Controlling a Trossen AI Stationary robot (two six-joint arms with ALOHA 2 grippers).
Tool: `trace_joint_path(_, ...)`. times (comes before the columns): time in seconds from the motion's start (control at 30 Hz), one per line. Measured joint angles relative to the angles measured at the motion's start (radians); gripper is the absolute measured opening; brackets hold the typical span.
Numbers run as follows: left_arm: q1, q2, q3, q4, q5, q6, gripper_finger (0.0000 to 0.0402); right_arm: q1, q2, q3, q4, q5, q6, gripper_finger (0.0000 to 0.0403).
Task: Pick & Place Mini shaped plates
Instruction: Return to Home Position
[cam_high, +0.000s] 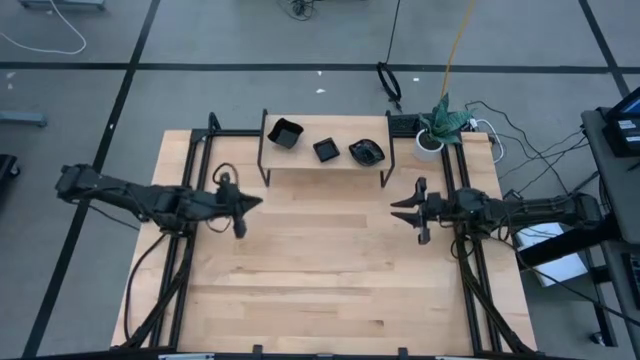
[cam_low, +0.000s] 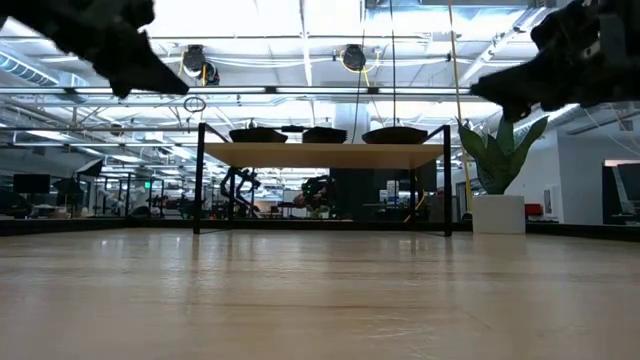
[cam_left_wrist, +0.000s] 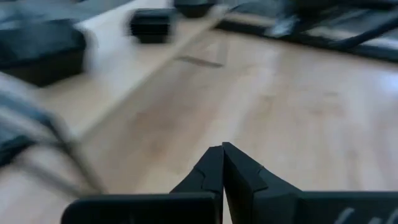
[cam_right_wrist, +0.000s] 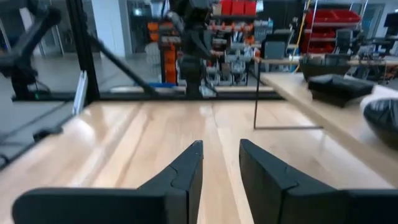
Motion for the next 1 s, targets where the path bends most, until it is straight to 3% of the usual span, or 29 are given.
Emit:
trace_joint_path(0.17, -0.008, -0.132, -0.192, 0.221, 0.103, 0.076, 0.0018, 0.000, -0.008, 0.000, -0.045, 0.001, -0.022, 0.0093)
trace_joint_path(0.37, -0.009, -0.273, -0.329, 0.269, 0.087, 0.113, 0.0044, 0.000, -0.028, -0.012, -0.040, 0.005, -0.026, 0.0093)
trace_joint_path(0.47, -0.012, -0.328, -0.384, 0.301, 0.130, 0.134, 0.0052, 0.000, -0.044, -0.053, -0.006, 0.006, -0.018, 0.0093)
trace_joint_path(0.57, -0.012, -0.374, -0.426, 0.333, 0.167, 0.135, 0.0058, 0.000, -0.063, -0.104, 0.073, 0.006, 0.003, 0.0093)
trace_joint_path(0.8, -0.012, -0.474, -0.478, 0.336, 0.237, 0.141, 0.0047, -0.001, -0.069, -0.106, 0.011, 0.003, 0.010, 0.0093)
trace_joint_path(1.0, -0.011, -0.587, -0.476, 0.345, 0.289, 0.287, 0.0036, -0.001, -0.074, -0.108, 0.008, 0.002, -0.033, 0.0093)
